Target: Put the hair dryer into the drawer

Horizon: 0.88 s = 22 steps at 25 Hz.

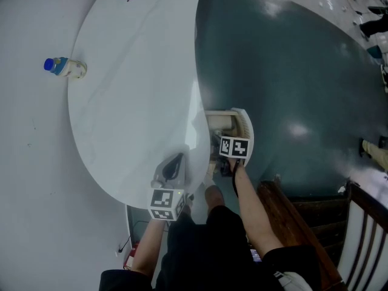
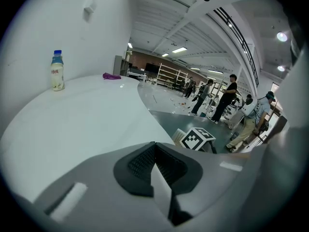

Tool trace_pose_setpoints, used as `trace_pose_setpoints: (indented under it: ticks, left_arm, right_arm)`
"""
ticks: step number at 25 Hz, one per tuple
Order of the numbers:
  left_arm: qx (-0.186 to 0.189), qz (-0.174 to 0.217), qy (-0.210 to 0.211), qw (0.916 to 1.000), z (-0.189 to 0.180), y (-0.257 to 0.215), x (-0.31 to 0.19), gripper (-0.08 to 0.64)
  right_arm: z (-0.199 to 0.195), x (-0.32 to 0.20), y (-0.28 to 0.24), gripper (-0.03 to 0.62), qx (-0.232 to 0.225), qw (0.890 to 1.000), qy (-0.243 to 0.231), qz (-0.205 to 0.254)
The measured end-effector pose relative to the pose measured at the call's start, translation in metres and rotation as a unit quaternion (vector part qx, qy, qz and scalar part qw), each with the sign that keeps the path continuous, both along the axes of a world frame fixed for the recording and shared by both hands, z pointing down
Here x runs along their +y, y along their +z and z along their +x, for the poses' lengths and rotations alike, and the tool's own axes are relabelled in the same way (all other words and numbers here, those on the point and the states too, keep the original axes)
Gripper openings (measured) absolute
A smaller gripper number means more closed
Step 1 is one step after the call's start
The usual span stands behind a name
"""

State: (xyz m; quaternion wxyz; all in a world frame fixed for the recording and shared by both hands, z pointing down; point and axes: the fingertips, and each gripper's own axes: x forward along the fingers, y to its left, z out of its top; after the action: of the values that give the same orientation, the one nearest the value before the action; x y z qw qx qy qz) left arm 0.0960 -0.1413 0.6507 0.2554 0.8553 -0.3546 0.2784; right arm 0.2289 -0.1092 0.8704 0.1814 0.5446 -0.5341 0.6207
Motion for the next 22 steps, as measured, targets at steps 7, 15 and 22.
trace_pose_setpoints:
  ticks: [7, 15, 22]
  left_arm:
    - [0.001, 0.016, 0.0, 0.9999, 0.002, -0.021, 0.008, 0.008]
    - [0.018, 0.063, -0.007, 0.9978, 0.004, -0.072, 0.006, 0.008]
    - [0.023, 0.105, -0.003, 0.9942, 0.003, -0.118, 0.01, 0.008]
  right_arm:
    - [0.006, -0.001, -0.039, 0.211, 0.01, 0.999, -0.017, 0.04]
    - [0.013, 0.001, -0.108, 0.164, 0.028, 0.991, -0.051, 0.122]
    - [0.022, 0.003, -0.201, 0.107, 0.062, 0.974, -0.054, 0.213]
